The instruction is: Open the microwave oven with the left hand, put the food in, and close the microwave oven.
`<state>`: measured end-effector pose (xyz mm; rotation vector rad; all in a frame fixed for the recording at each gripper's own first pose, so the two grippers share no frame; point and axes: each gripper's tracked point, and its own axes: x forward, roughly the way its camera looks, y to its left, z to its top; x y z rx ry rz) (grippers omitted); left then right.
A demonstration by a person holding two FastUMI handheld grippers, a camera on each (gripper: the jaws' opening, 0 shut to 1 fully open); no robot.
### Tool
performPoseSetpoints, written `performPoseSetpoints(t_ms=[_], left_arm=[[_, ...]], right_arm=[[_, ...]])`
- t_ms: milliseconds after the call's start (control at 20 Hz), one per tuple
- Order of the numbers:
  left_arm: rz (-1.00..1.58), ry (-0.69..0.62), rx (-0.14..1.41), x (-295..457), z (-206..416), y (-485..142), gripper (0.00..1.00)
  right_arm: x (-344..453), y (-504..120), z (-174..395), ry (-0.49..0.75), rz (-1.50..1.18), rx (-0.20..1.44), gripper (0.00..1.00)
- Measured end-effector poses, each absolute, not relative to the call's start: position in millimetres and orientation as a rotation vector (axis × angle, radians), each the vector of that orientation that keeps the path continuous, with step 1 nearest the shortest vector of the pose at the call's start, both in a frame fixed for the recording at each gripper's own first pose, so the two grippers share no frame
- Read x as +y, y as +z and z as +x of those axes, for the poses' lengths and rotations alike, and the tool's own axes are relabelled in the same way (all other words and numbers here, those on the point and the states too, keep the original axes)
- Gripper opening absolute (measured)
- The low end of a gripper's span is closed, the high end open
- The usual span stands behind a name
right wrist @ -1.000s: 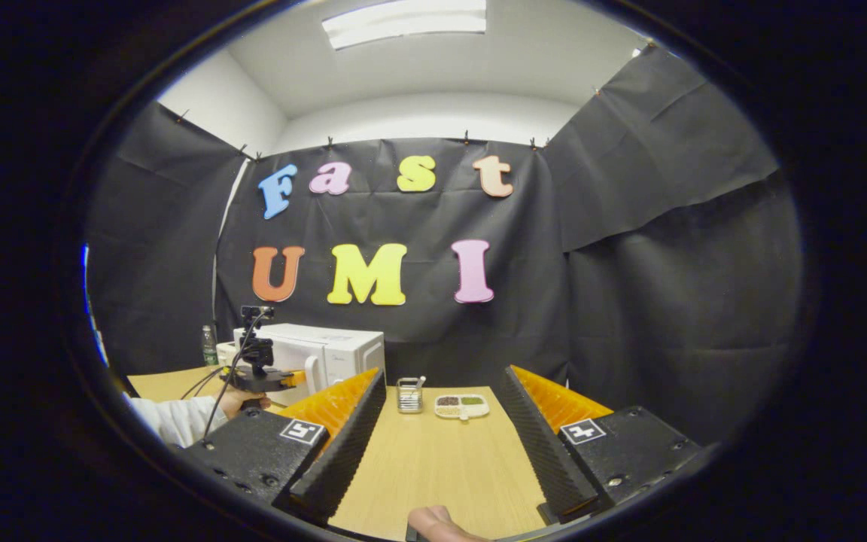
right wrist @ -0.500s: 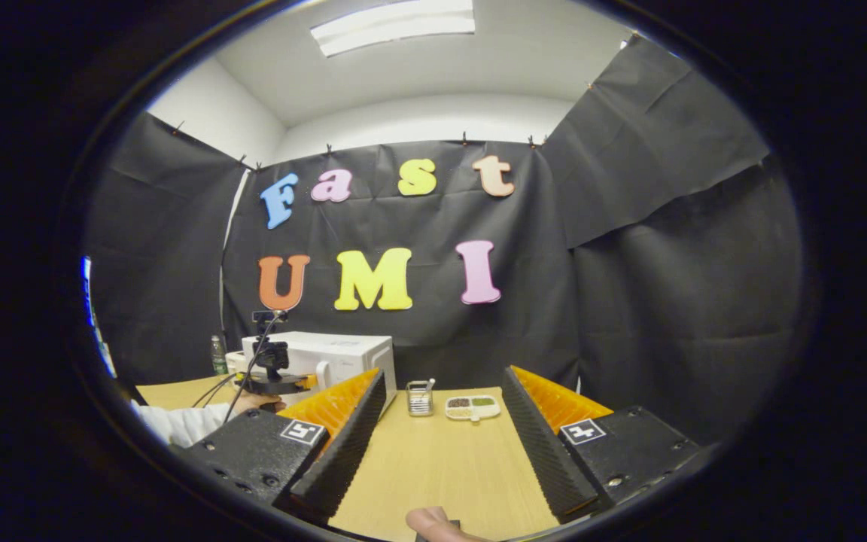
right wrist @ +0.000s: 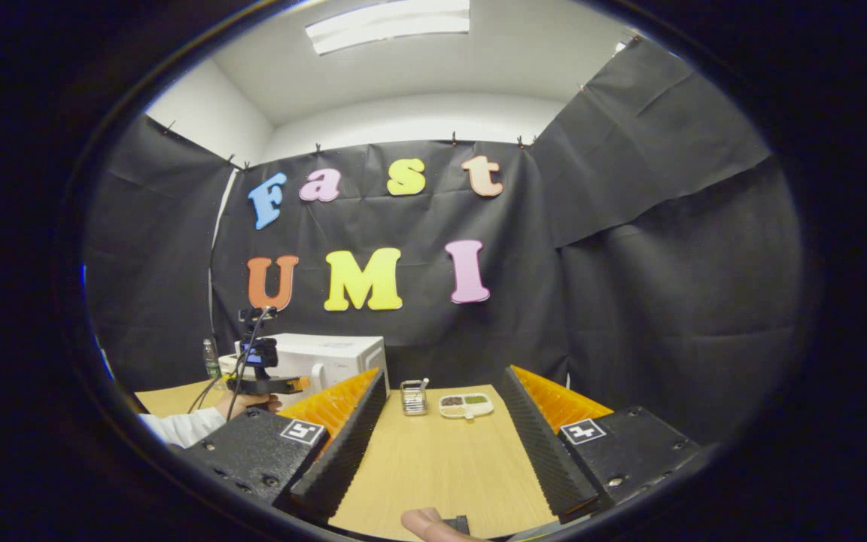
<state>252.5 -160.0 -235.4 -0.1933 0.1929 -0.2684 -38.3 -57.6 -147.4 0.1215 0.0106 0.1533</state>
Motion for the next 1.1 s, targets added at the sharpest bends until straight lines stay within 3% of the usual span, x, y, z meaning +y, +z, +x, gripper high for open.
performPoseSetpoints(t_ms=[50, 100, 150, 200, 350, 400, 450, 500, 550, 600, 650, 700, 800, 850, 900, 1000, 1050, 1100], left_arm=[[-0.185, -0.264, 0.181, -155.8, 242.6, -226.2, 0.54], [-0.169, -0.248, 0.159, -150.6, 236.1, -219.5, 0.97], [-0.154, -0.234, 0.142, -144.6, 225.9, -210.2, 0.93], [-0.141, -0.217, 0.132, -138.1, 217.2, -202.5, 0.93], [-0.118, -0.217, 0.103, -129.0, 183.7, -177.7, 0.93], [-0.109, -0.226, 0.096, -127.0, 170.1, -170.3, 0.93], [-0.105, -0.217, 0.084, -119.8, 155.8, -164.1, 0.93], [-0.103, -0.212, 0.076, -114.2, 141.2, -157.9, 0.93], [-0.106, -0.205, 0.065, -108.5, 125.2, -152.2, 0.93], [-0.11, -0.202, 0.065, -104.3, 109.5, -147.5, 0.93], [-0.111, -0.206, 0.066, -100.8, 93.5, -142.8, 0.93], [-0.102, -0.207, 0.059, -95.3, 76.9, -135.6, 0.93], [-0.079, -0.196, 0.051, -80.0, 45.3, -125.7, 0.93], [-0.078, -0.177, 0.053, -72.9, 33.8, -122.1, 0.93], [-0.086, -0.165, 0.055, -67.0, 20.5, -115.9, 0.93], [-0.107, -0.155, 0.053, -61.1, -1.8, -98.6, 0.93], [-0.1, -0.141, 0.048, -55.3, -13.2, -92.4, 0.93], [-0.086, -0.114, 0.034, -46.6, -21.8, -84.5, 0.93]], right_arm=[[-54.3, -148.4, -39.8, 0.154, 0.124, 0.018, 0.99], [-52.0, -149.7, -40.8, 0.156, 0.125, 0.026, 0.99], [-49.1, -150.7, -41.1, 0.156, 0.127, 0.031, 0.91], [-47.1, -150.8, -41.9, 0.156, 0.13, 0.036, 0.99], [-40.6, -153.5, -40.6, 0.154, 0.135, 0.055, 0.99], [-39.8, -152.9, -40.4, 0.151, 0.136, 0.061, 0.91], [-38.5, -153.2, -38.4, 0.147, 0.137, 0.065, 0.91], [-37.6, -152.3, -37.7, 0.142, 0.137, 0.069, 0.99], [-36.1, -152.0, -37.7, 0.137, 0.138, 0.074, 0.91], [-34.4, -150.3, -39.2, 0.136, 0.14, 0.077, 0.91], [-31.5, -146.6, -40.1, 0.14, 0.143, 0.076, 0.99], [-28.4, -142.8, -41.1, 0.145, 0.142, 0.074, 0.91], [-25.6, -136.0, -42.3, 0.141, 0.125, 0.063, 0.91], [-23.9, -131.8, -42.8, 0.137, 0.12, 0.054, 0.99], [-20.2, -127.9, -43.6, 0.138, 0.117, 0.05, 0.91], [-9.4, -123.0, -45.6, 0.153, 0.114, 0.055, 0.91], [-4.4, -120.2, -46.6, 0.161, 0.109, 0.06, 0.99], [-0.4, -115.1, -47.1, 0.166, 0.106, 0.06, 0.91]])
